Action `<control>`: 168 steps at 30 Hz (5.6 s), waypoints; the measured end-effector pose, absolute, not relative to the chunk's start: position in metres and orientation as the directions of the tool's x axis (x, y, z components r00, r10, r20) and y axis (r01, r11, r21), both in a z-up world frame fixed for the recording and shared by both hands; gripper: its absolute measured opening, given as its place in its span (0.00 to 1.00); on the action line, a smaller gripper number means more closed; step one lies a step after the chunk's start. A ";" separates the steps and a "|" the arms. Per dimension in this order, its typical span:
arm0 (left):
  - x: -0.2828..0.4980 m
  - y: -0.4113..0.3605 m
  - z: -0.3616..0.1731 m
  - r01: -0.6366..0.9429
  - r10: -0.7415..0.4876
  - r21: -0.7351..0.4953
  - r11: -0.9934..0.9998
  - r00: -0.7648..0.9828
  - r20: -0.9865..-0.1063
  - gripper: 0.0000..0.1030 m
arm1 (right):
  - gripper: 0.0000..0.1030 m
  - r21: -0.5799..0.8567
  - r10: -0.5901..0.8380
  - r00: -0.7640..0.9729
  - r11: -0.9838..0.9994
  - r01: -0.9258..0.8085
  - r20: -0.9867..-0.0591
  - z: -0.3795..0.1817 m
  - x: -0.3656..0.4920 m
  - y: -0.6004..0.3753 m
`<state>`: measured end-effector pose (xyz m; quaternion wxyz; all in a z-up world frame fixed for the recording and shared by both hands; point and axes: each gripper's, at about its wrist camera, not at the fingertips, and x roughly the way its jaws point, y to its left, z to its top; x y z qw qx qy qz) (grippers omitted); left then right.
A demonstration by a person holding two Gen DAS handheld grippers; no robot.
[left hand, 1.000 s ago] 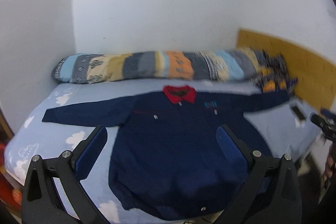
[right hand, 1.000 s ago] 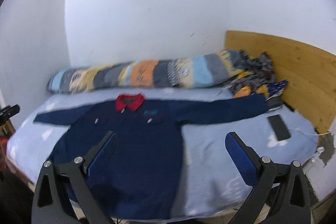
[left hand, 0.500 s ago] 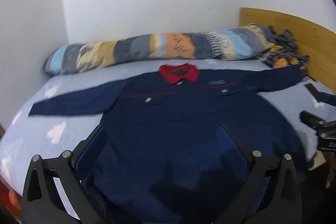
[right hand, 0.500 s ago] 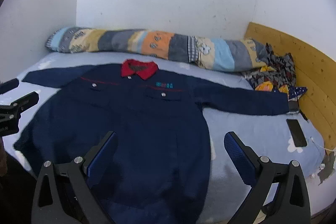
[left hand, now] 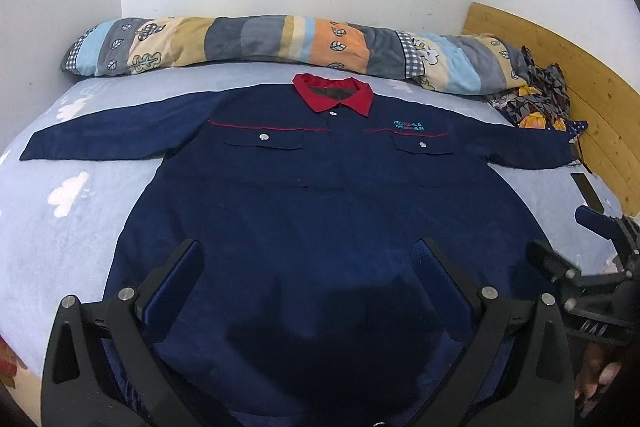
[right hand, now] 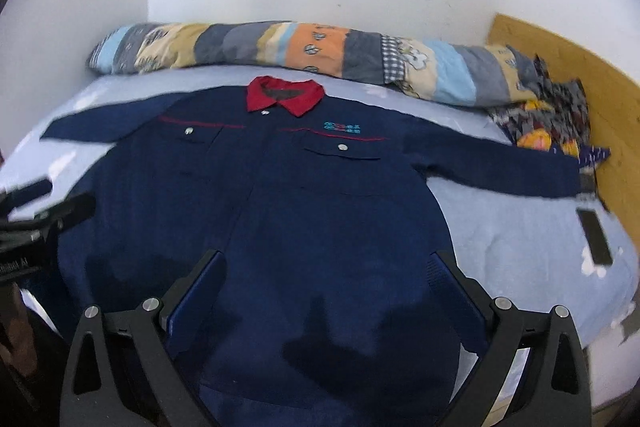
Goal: Fold large clothes
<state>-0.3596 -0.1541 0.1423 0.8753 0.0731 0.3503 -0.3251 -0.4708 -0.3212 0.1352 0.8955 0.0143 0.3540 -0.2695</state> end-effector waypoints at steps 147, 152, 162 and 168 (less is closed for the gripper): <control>-0.315 -0.257 0.115 0.727 -0.504 -0.013 0.687 0.463 -0.729 1.00 | 0.11 0.563 -0.629 0.678 0.424 0.709 -0.381 0.273 -0.579 -0.820; -0.307 -0.240 0.120 0.709 -0.505 -0.029 0.705 0.472 -0.723 1.00 | 0.11 0.543 -0.605 0.719 0.498 0.676 -0.340 0.323 -0.545 -0.781; -0.302 -0.202 0.138 0.707 -0.544 -0.062 0.705 0.483 -0.686 1.00 | 0.11 0.442 -0.469 0.830 0.703 0.557 -0.301 0.400 -0.433 -0.650; -0.291 -0.177 0.146 0.689 -0.563 -0.109 0.717 0.480 -0.673 1.00 | 0.11 0.366 -0.333 0.885 0.818 0.443 -0.326 0.410 -0.348 -0.549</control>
